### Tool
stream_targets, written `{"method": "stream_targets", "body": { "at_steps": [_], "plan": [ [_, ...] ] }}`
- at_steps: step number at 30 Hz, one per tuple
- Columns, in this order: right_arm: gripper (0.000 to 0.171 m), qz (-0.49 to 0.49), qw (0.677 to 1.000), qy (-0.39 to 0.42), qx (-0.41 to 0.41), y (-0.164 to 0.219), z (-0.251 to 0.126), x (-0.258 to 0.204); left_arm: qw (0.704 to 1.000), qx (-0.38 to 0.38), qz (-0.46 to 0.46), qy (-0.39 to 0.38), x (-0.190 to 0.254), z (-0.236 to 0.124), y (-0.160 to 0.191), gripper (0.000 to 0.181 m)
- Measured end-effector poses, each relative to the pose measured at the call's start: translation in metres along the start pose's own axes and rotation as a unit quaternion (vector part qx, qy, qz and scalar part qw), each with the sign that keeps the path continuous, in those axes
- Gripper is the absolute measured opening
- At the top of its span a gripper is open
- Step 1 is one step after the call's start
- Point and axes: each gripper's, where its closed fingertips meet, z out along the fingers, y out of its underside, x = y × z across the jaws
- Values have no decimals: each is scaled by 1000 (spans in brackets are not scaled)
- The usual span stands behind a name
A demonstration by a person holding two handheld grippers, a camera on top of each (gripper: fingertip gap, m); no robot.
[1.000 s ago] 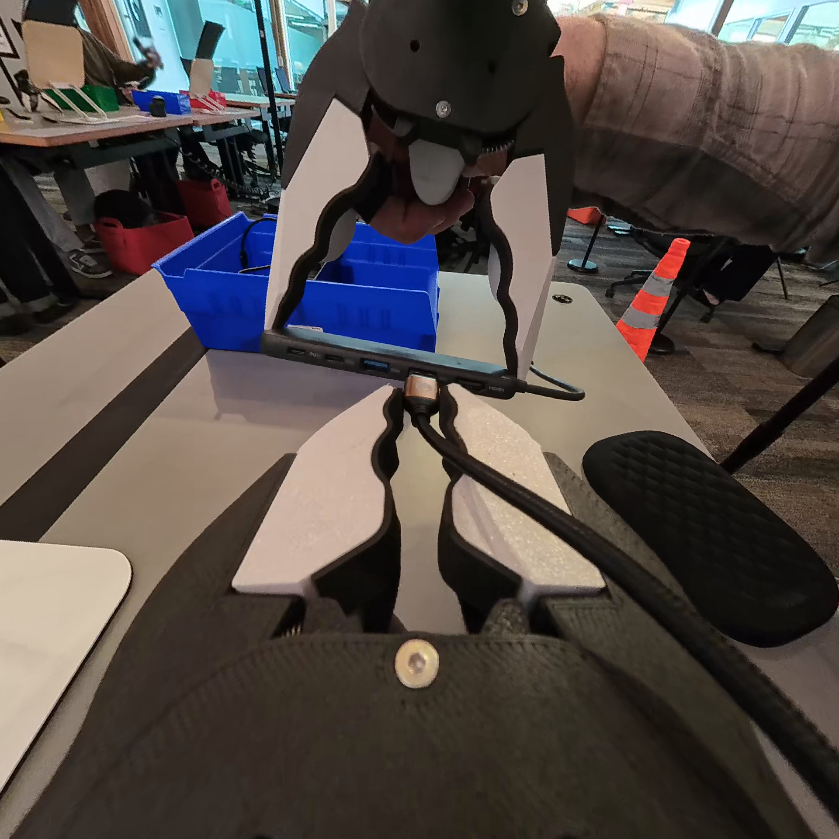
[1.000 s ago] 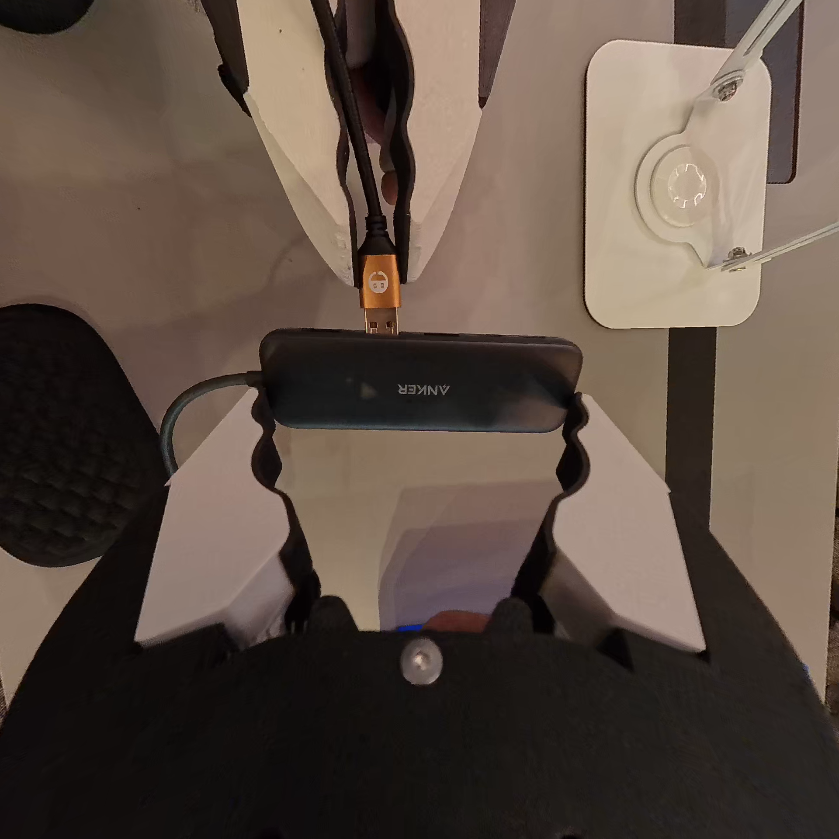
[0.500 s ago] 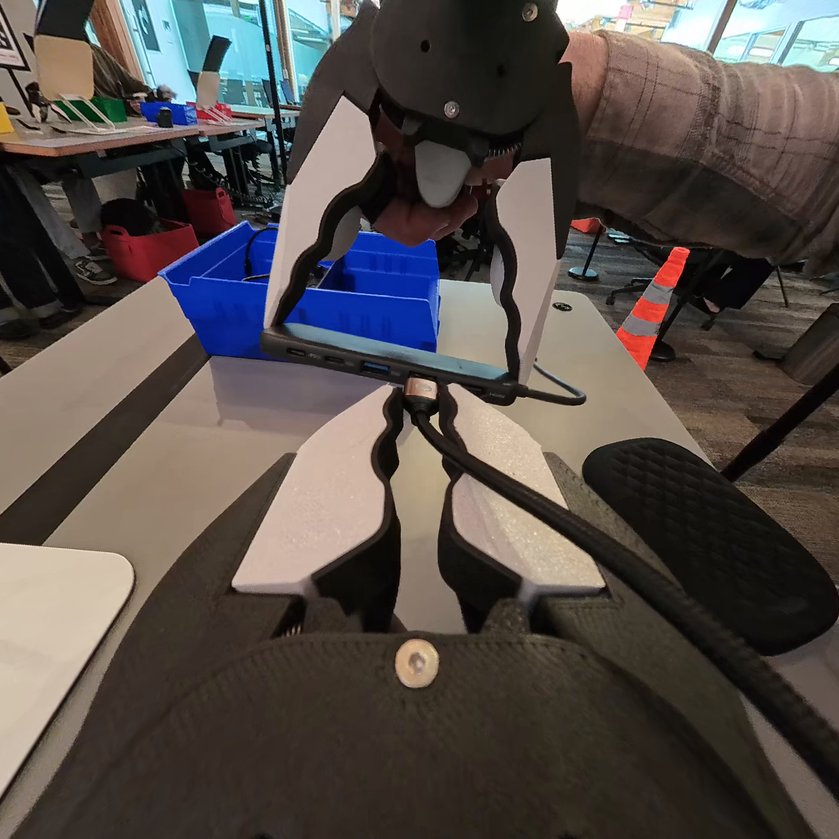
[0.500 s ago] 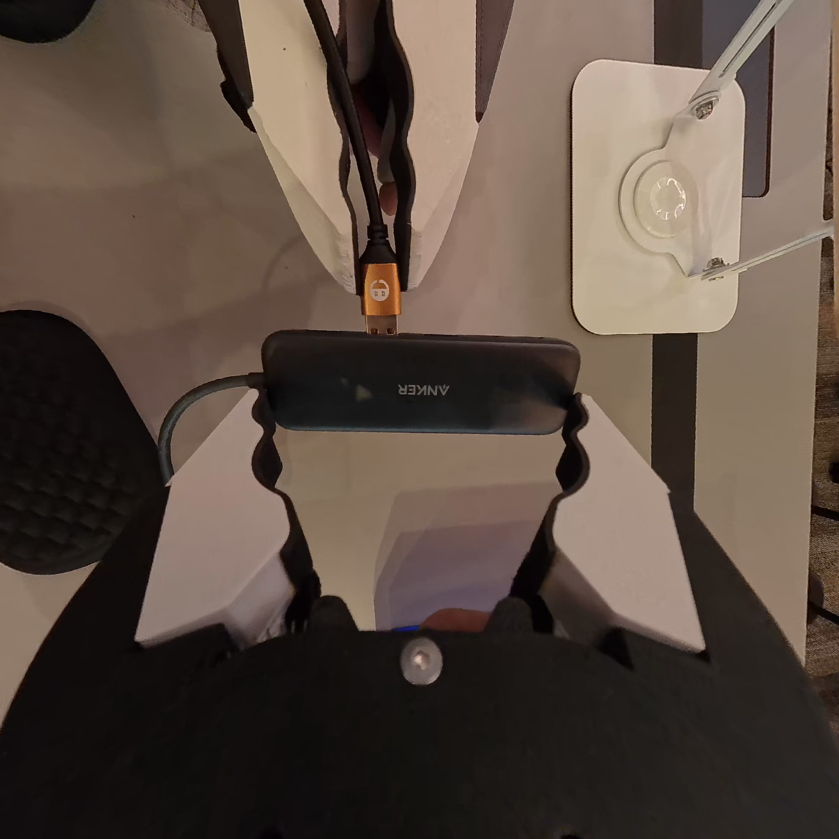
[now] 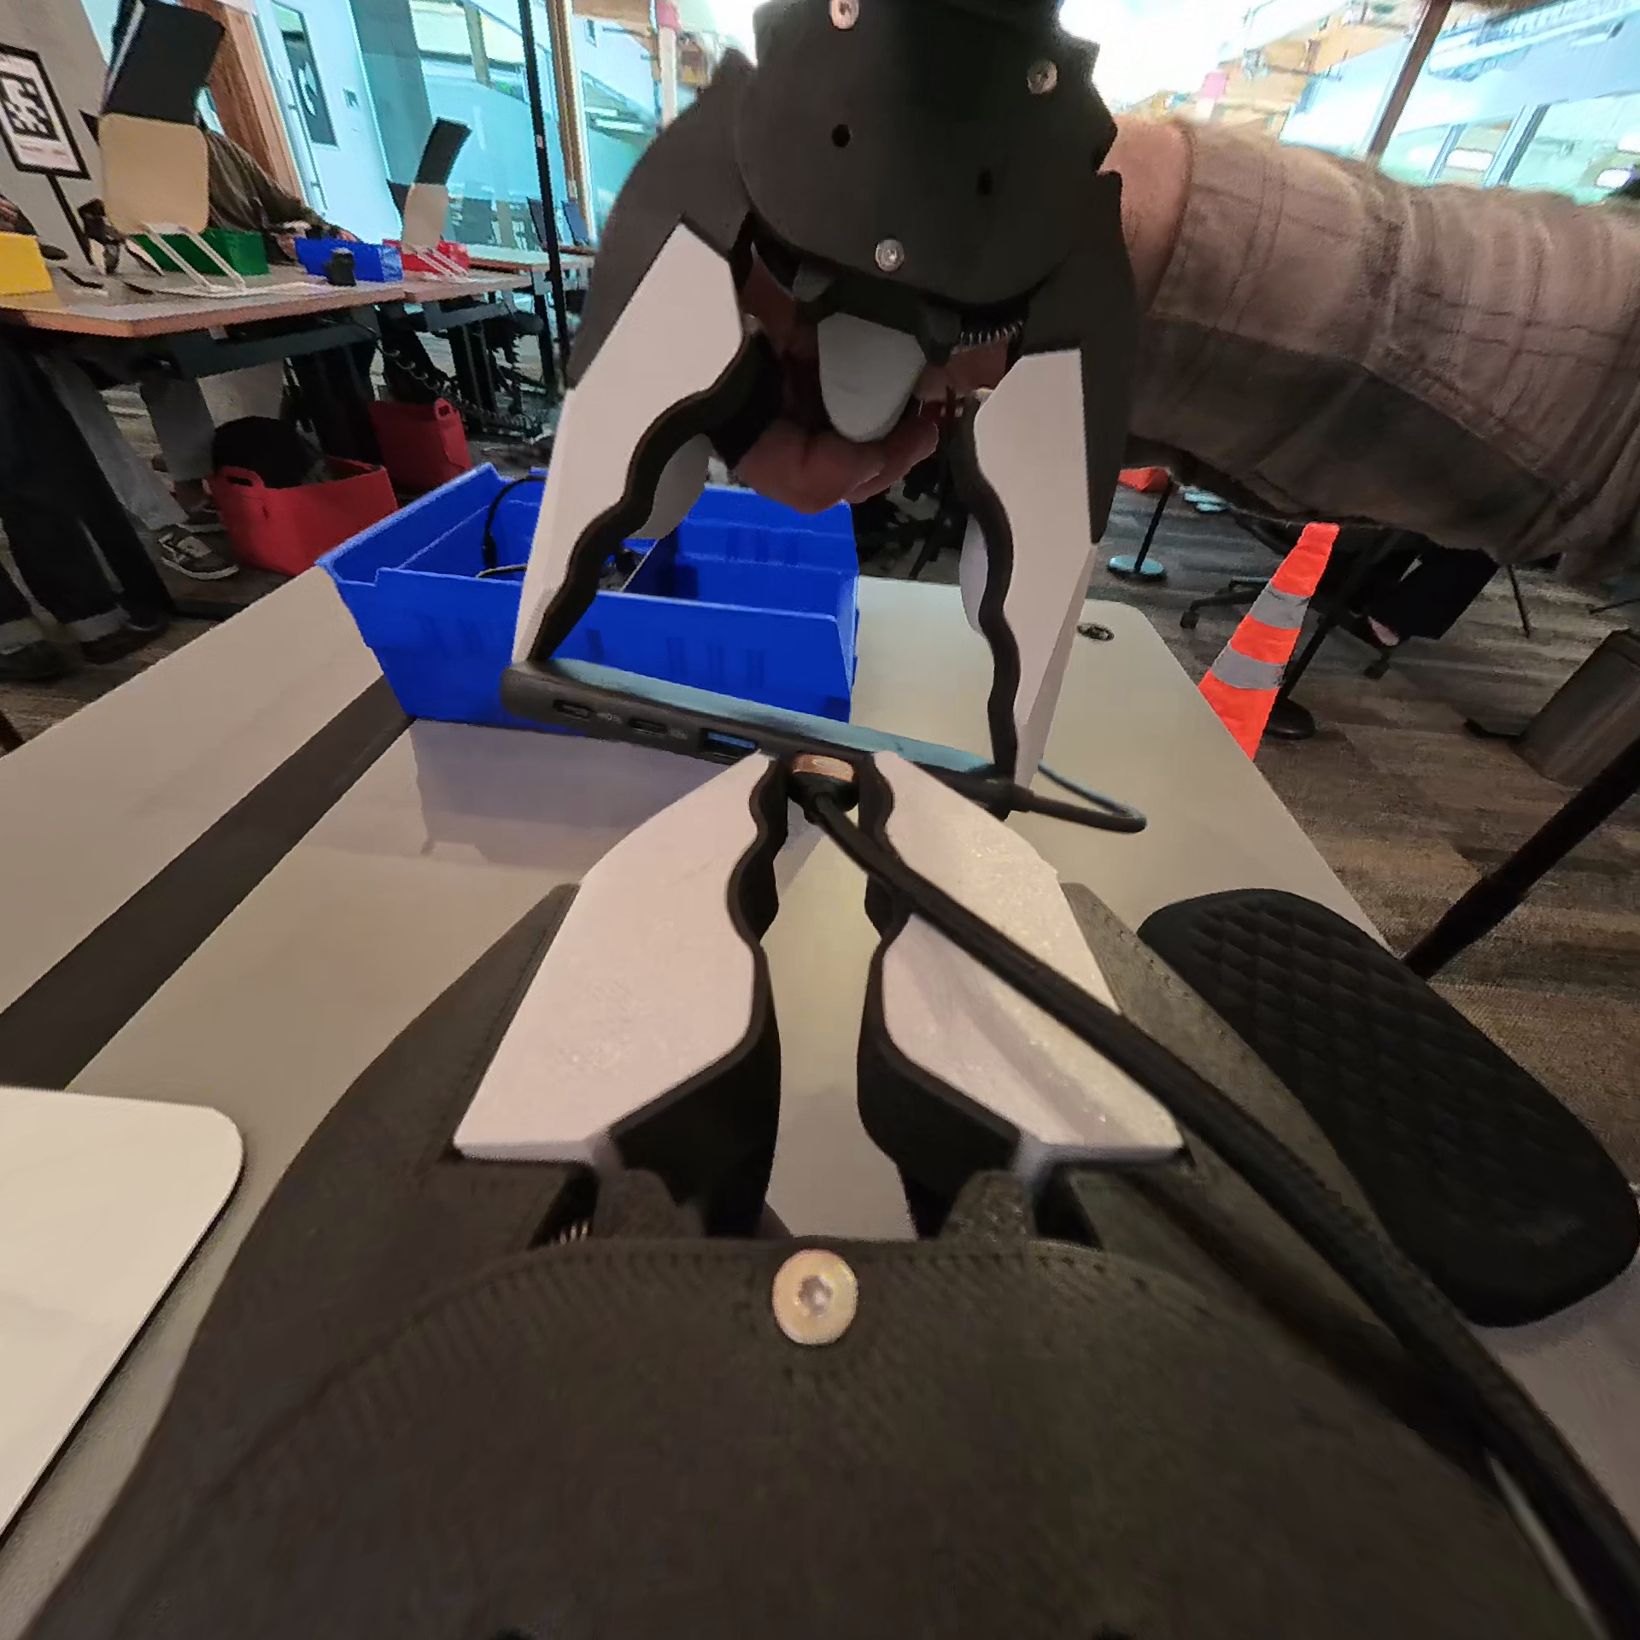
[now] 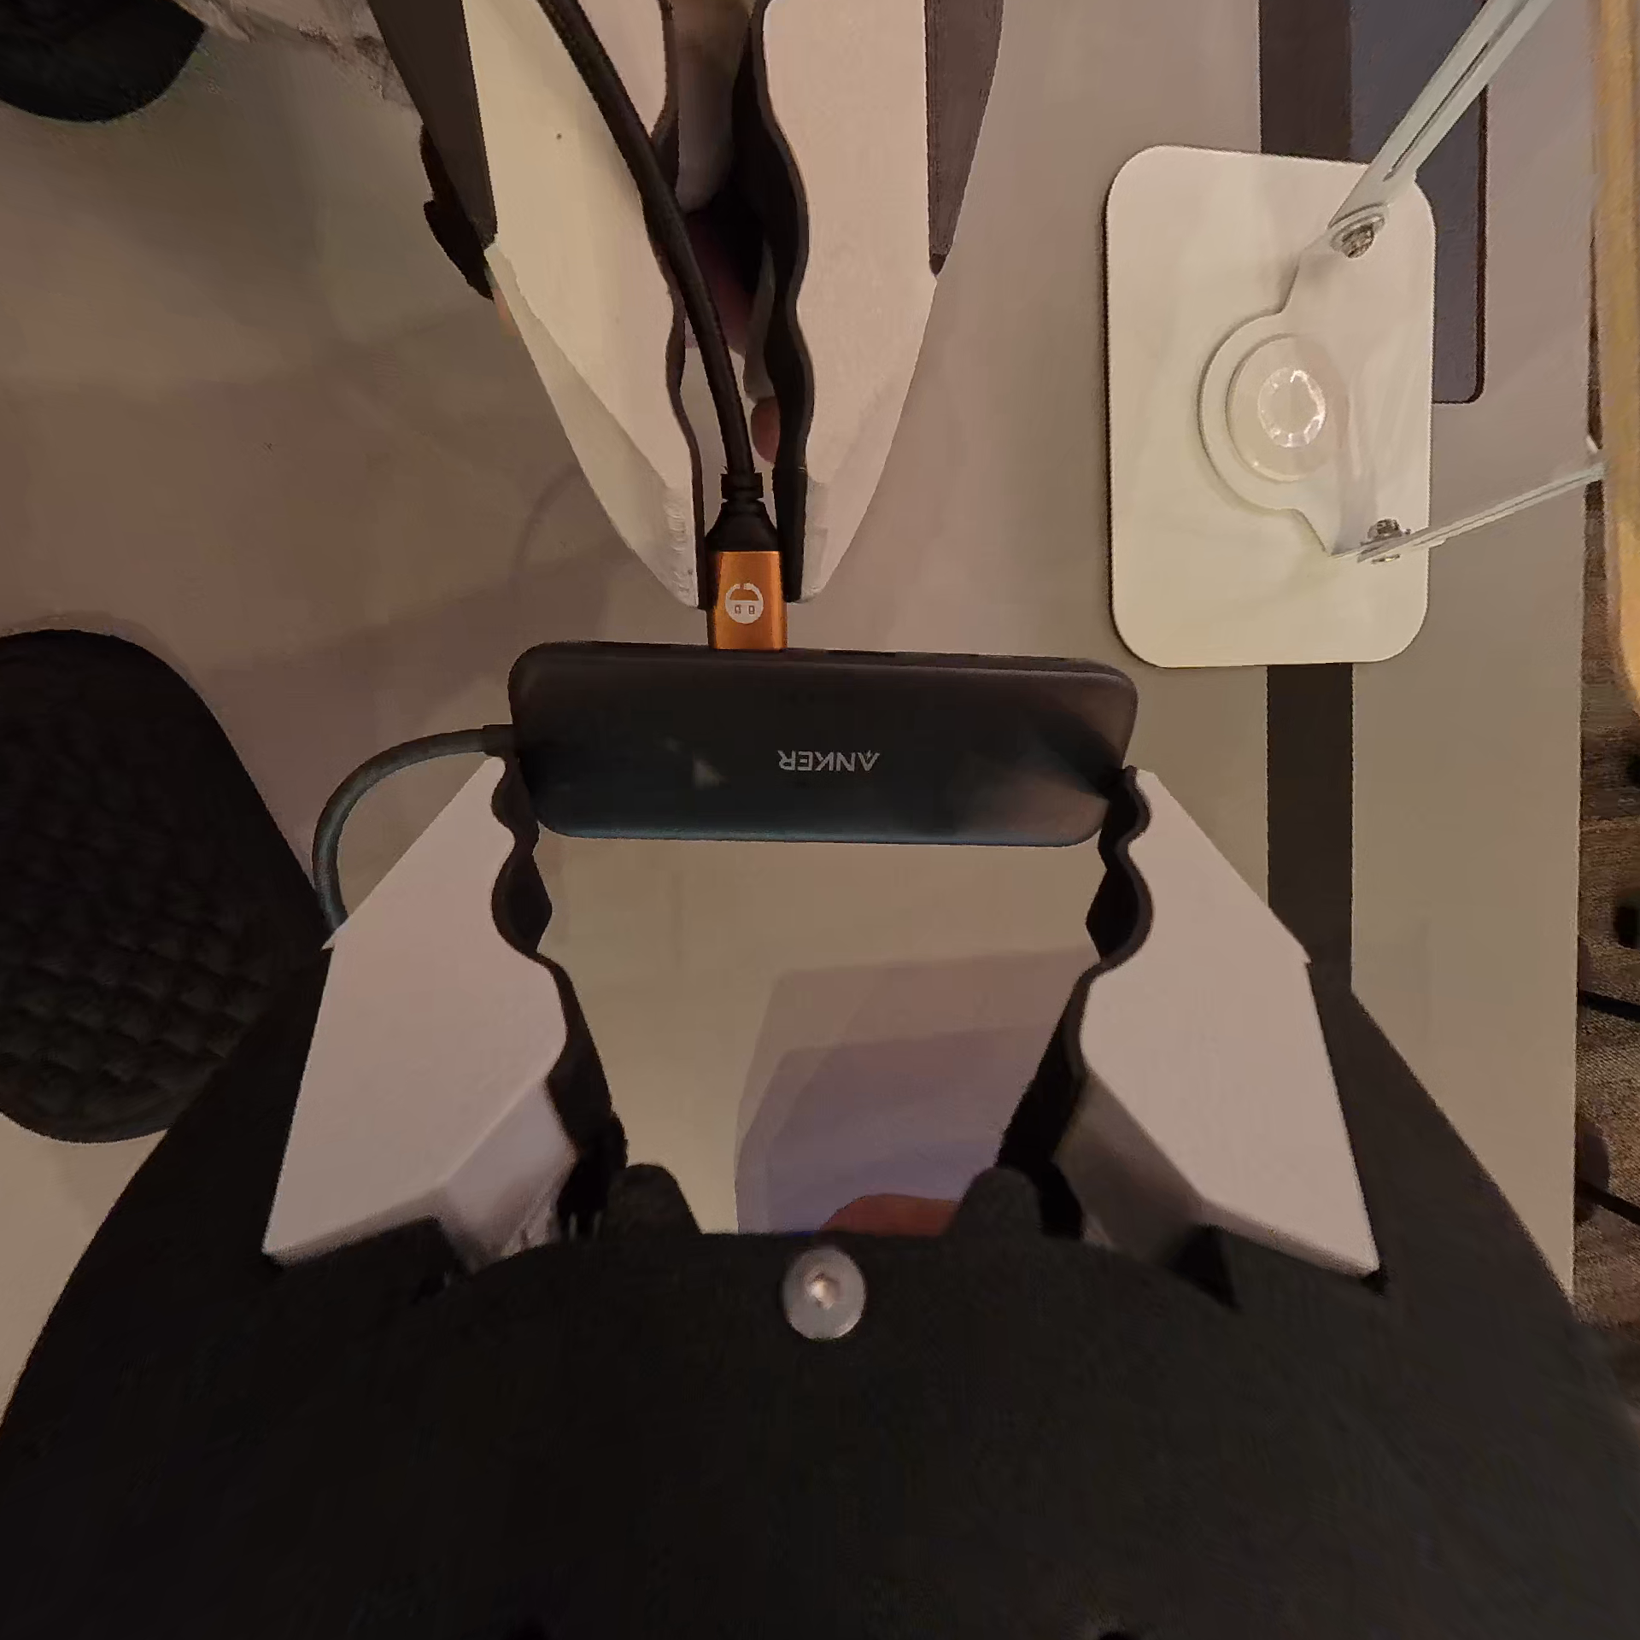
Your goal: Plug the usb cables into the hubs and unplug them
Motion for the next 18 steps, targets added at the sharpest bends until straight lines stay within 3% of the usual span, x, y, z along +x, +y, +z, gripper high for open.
{"method": "stream_targets", "body": {
  "at_steps": [2,6,13,16,18],
  "plan": [
    [125,0,1000,7,7,-3,-3,1,1000,11,-2,1,0,-2,-5,16],
    [125,8,999,32,18,-7,-7,6,1000,14,-24,-10,-9,-11,-10,36],
    [125,9,991,135,13,-13,-17,21,993,17,-109,31,-11,-14,-5,56],
    [125,-19,982,188,-24,-19,-15,23,993,10,-111,40,-3,-2,-1,52],
    [125,-38,973,219,-53,-23,-13,24,992,16,-110,53,6,4,-2,36]
  ]
}}
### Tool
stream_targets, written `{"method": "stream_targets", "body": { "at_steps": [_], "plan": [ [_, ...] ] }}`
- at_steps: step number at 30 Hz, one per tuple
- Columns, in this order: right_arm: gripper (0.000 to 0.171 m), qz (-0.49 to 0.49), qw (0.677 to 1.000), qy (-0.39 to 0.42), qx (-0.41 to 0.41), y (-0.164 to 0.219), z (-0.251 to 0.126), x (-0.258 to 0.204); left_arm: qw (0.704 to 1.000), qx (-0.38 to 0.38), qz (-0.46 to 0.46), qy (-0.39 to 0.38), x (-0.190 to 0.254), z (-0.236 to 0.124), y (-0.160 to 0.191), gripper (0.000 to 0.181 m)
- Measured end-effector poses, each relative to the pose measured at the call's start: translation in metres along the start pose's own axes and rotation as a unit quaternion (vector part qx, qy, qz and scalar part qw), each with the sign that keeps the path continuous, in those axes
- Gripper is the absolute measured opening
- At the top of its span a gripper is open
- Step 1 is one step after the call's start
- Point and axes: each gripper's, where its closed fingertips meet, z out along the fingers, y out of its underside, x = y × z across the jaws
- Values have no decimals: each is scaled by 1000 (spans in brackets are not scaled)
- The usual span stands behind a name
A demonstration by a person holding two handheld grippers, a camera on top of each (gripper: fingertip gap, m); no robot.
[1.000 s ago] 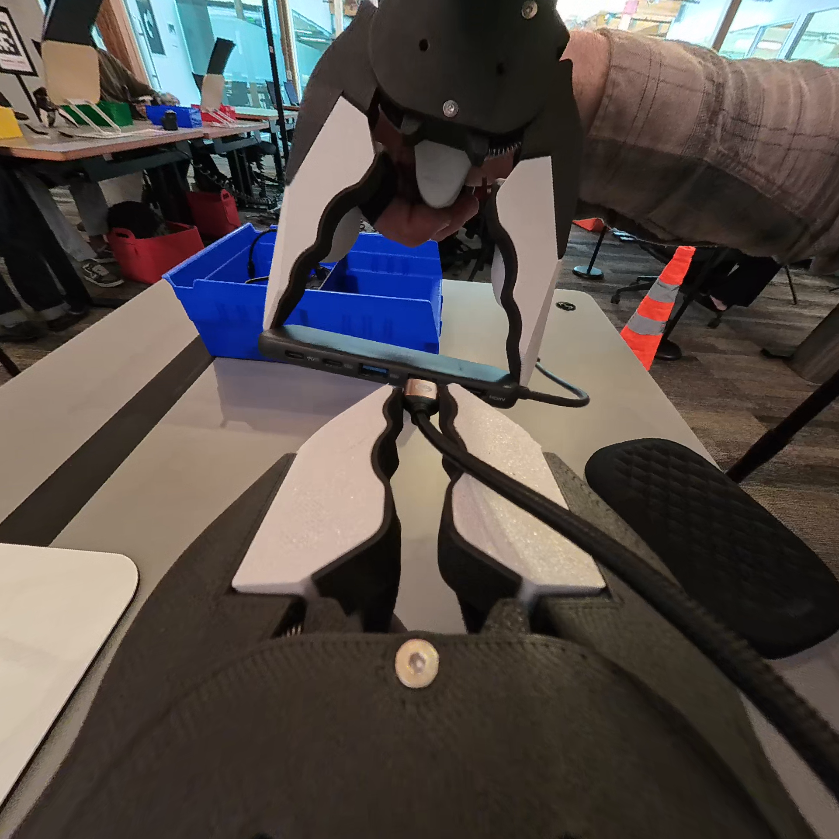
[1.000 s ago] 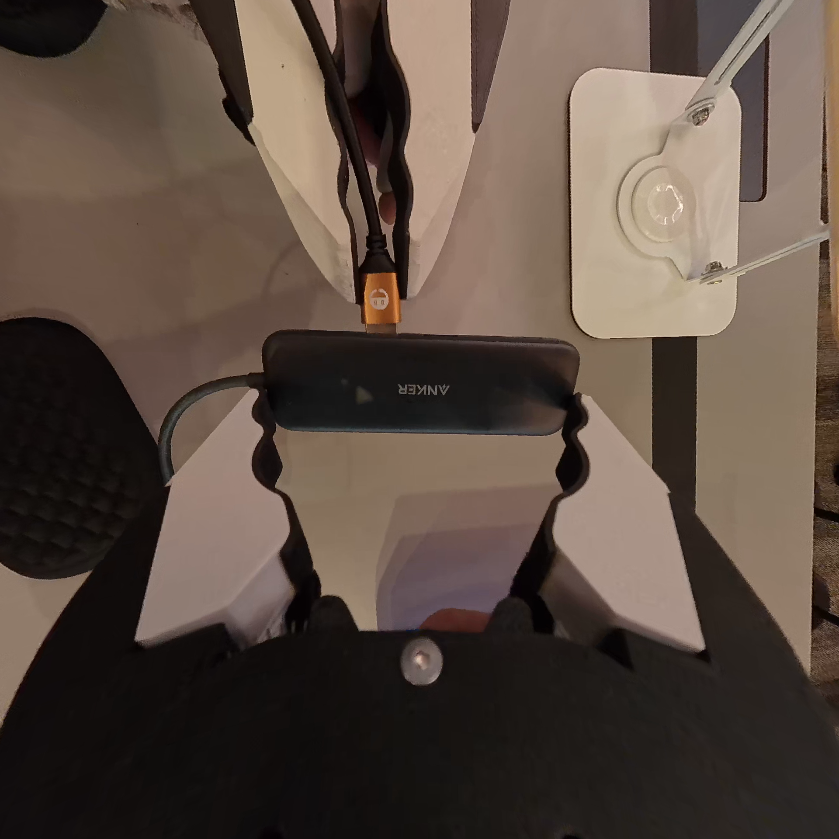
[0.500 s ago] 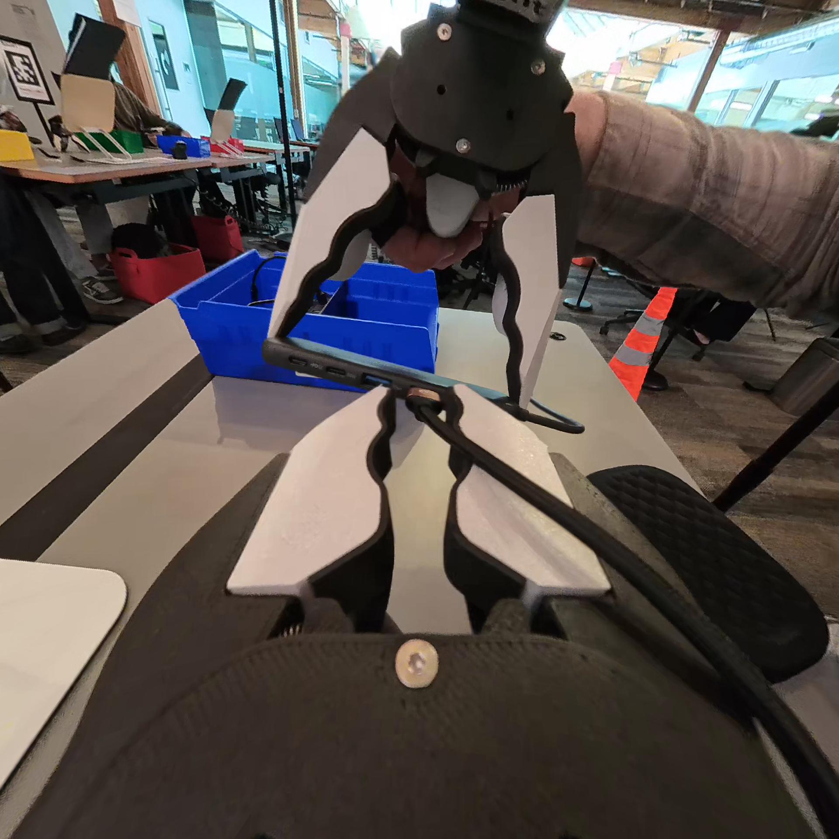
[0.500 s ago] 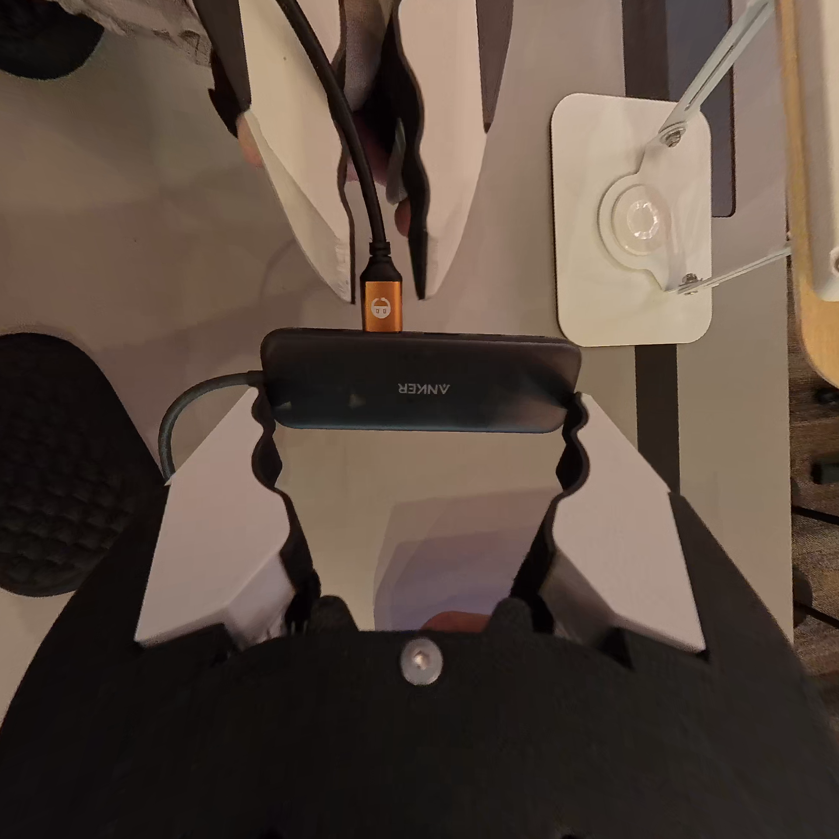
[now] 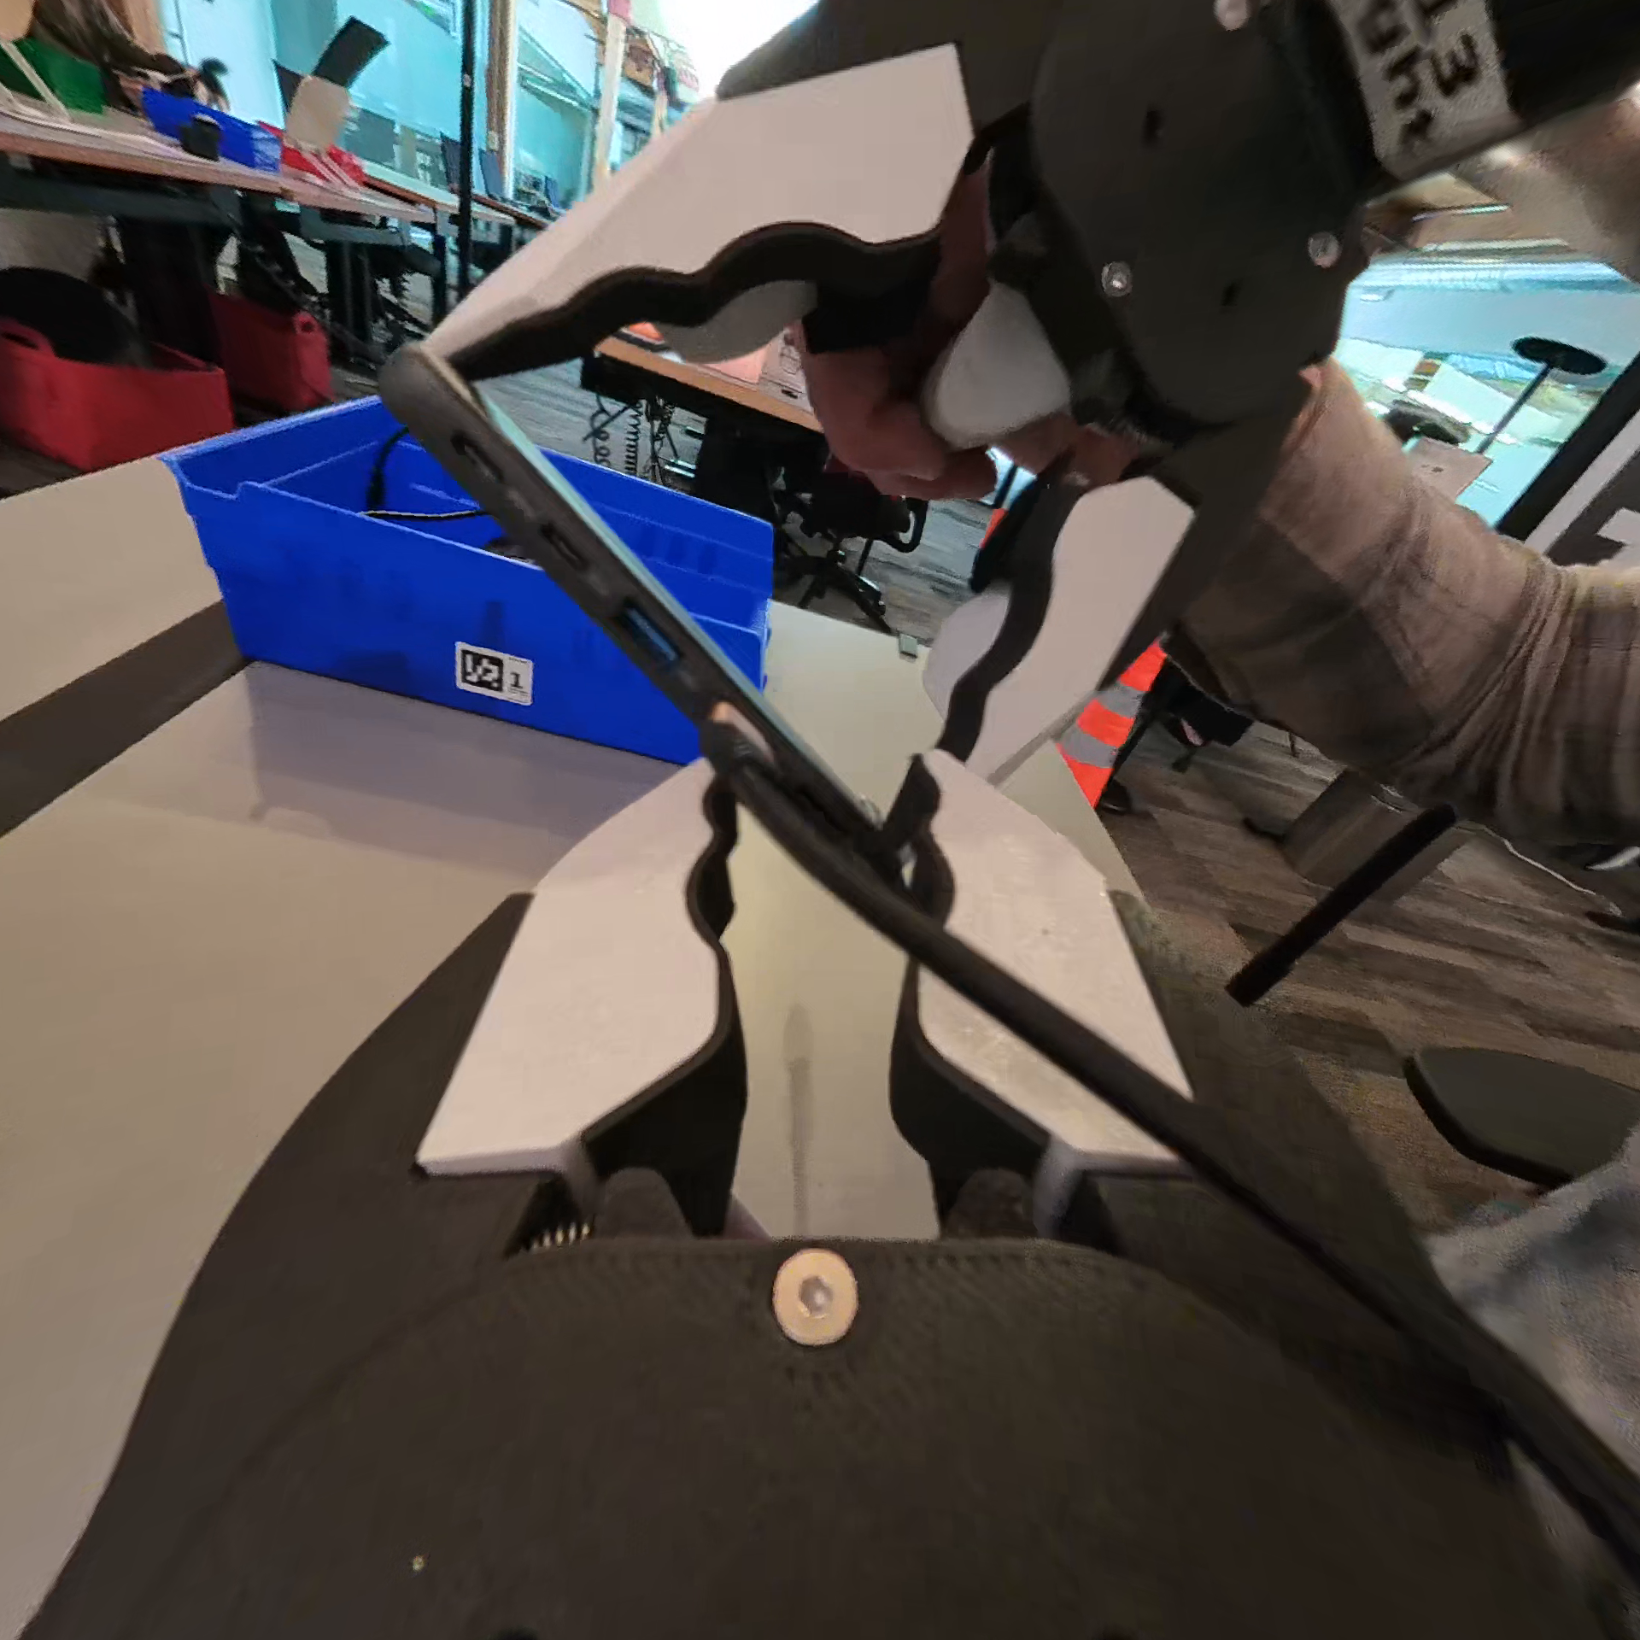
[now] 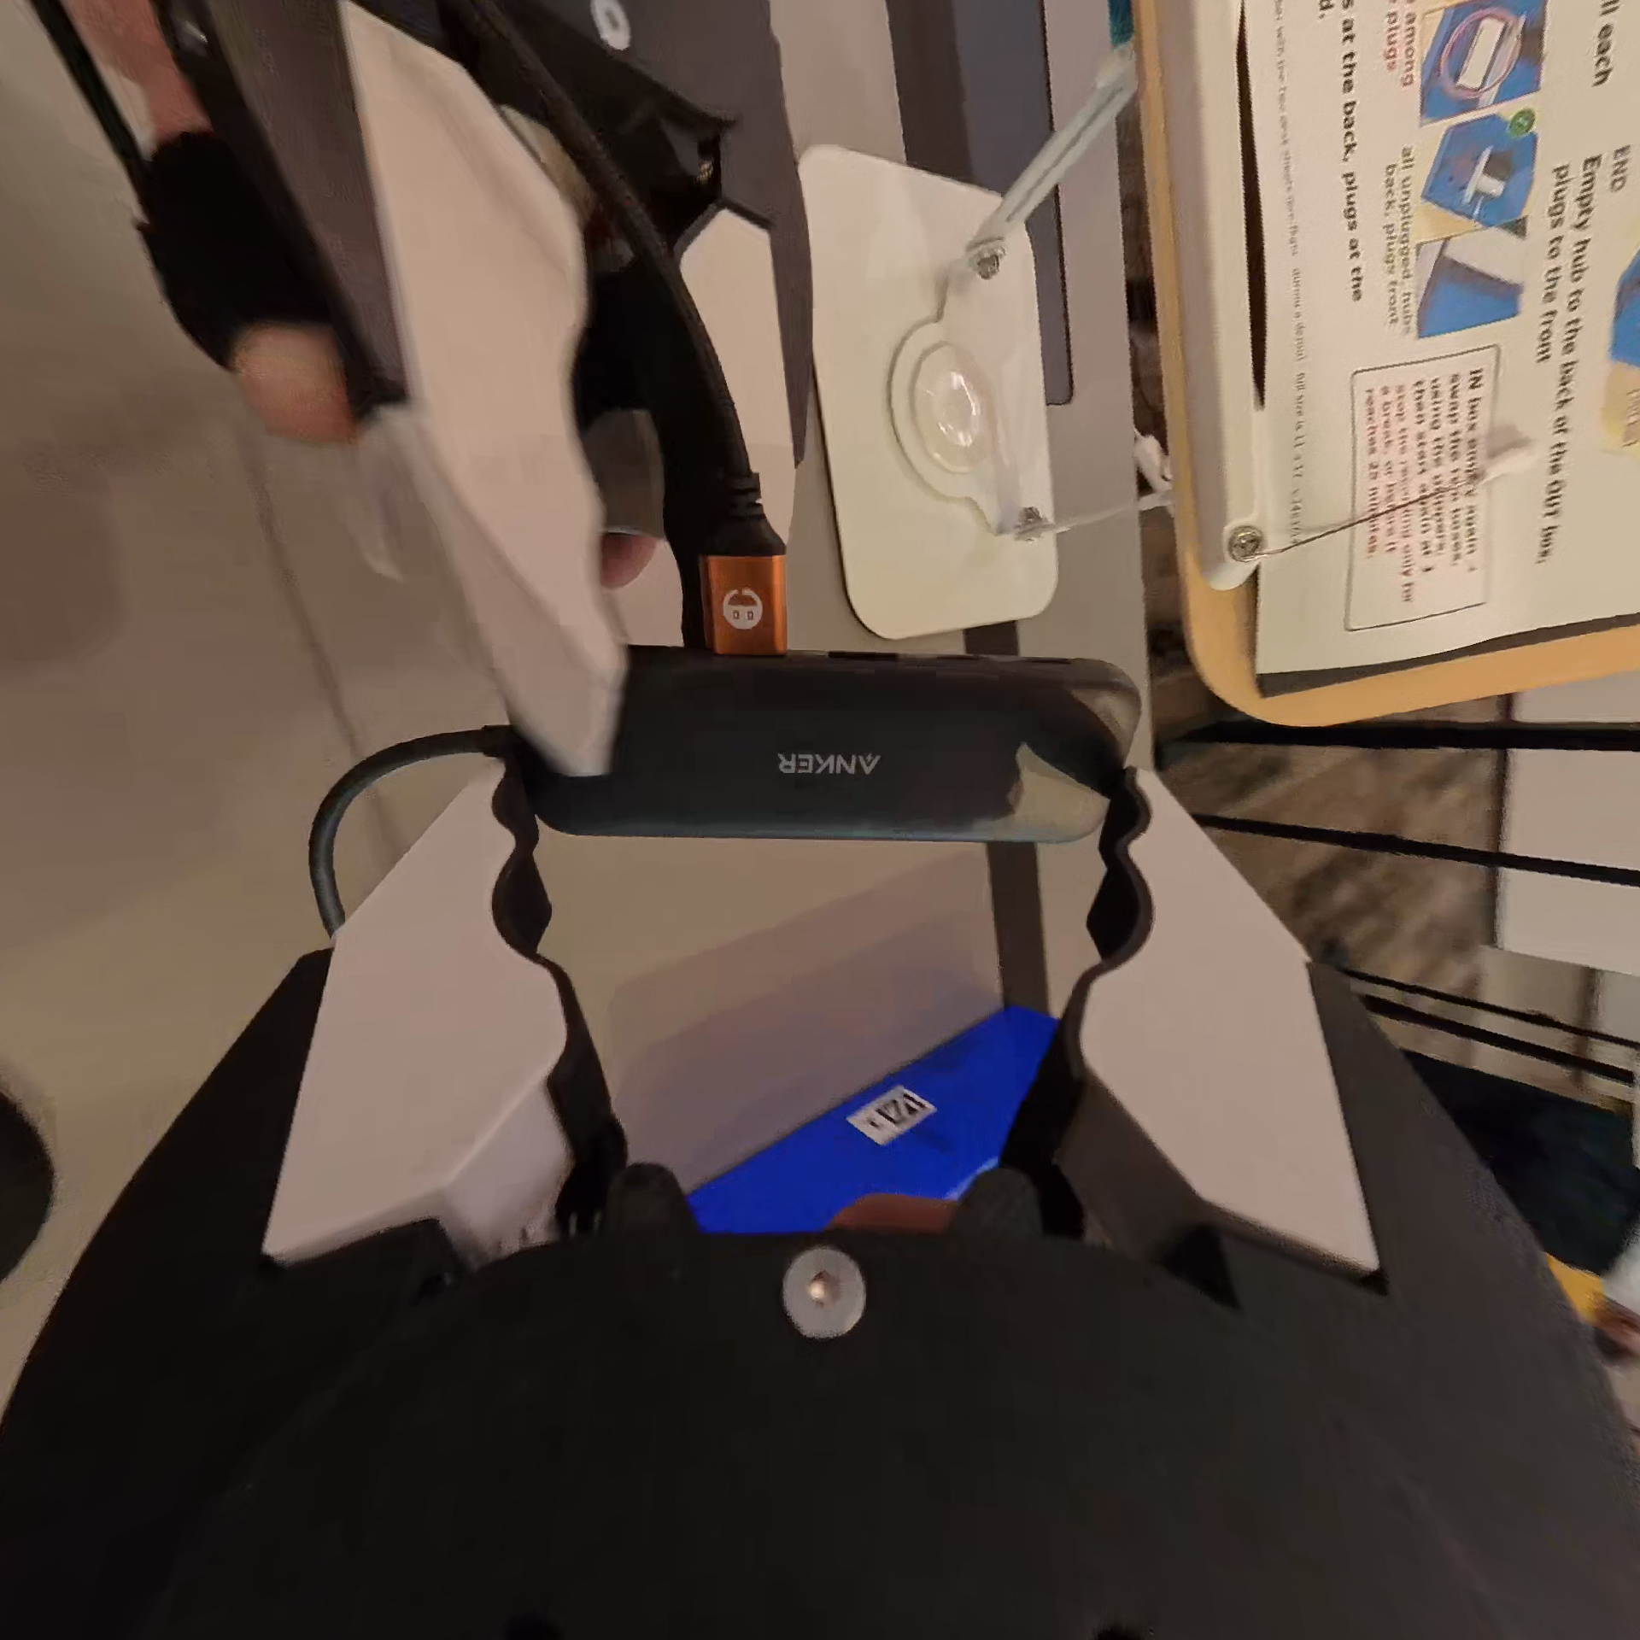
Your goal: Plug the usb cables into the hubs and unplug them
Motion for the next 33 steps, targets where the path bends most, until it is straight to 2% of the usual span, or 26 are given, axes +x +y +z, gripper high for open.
{"method": "stream_targets", "body": {
  "at_steps": [1,8,12,15,16,18,23,25,28,30,33],
  "plan": [
    [125,-15,1000,20,-17,0,0,1,1000,3,1,-22,-5,1,0,24],
    [124,-51,993,104,-30,-11,-10,12,999,17,17,-46,-10,-5,-7,19],
    [126,-38,991,124,-15,-17,-26,15,994,17,60,-86,-17,-13,-13,12],
    [123,-7,992,126,-3,-16,-37,14,983,-10,122,-133,-22,-17,-14,12],
    [118,-9,992,127,-4,-14,-41,13,980,-21,141,-139,-20,-17,-13,12],
    [98,-34,991,126,-14,-12,-48,9,965,-65,198,-160,-20,-17,-7,12],
    [80,-200,960,131,-143,-2,-50,-3,916,-157,314,-193,-10,-17,0,12],
    [62,-236,948,103,-187,10,-43,-13,898,-179,348,-201,-4,-14,2,12],
    [41,-247,941,70,-219,29,-33,-26,877,-197,384,-211,3,-10,2,11],
    [17,-254,937,92,-221,32,-33,-21,866,-208,402,-213,5,-7,5,12],
    [15,-244,941,110,-207,35,-31,-20,859,-210,413,-220,6,-3,5,13]
  ]
}}
